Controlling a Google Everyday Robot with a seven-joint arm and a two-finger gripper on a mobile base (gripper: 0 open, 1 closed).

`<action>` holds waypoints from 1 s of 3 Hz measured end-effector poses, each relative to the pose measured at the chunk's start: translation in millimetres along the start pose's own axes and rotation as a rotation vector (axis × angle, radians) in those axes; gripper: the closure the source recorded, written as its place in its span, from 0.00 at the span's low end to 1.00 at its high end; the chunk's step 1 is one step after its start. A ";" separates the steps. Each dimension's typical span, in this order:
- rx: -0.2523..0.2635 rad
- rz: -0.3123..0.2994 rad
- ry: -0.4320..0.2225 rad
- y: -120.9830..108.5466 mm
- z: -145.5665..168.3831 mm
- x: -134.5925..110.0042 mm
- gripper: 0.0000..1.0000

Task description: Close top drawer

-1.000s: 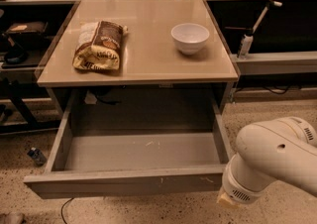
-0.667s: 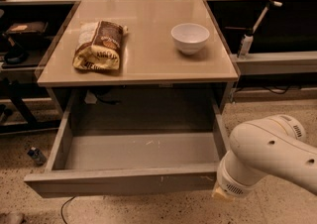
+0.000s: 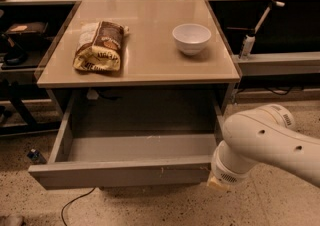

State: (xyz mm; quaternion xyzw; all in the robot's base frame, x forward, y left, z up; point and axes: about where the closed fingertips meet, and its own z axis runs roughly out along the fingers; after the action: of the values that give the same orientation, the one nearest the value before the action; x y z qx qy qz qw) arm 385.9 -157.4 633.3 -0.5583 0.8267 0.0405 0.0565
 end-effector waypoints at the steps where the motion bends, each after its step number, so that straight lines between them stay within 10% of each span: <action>1: 0.001 -0.002 -0.001 -0.7 -0.3 -1.1 0.81; 3: 0.001 -0.002 -0.001 -0.7 -0.3 -1.1 0.35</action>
Offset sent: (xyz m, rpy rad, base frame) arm 0.0010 0.0007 0.0005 0.0000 -0.0017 0.0017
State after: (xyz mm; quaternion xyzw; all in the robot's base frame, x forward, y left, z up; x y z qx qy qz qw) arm 386.9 -156.7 633.8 -0.5591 0.8262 0.0401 0.0572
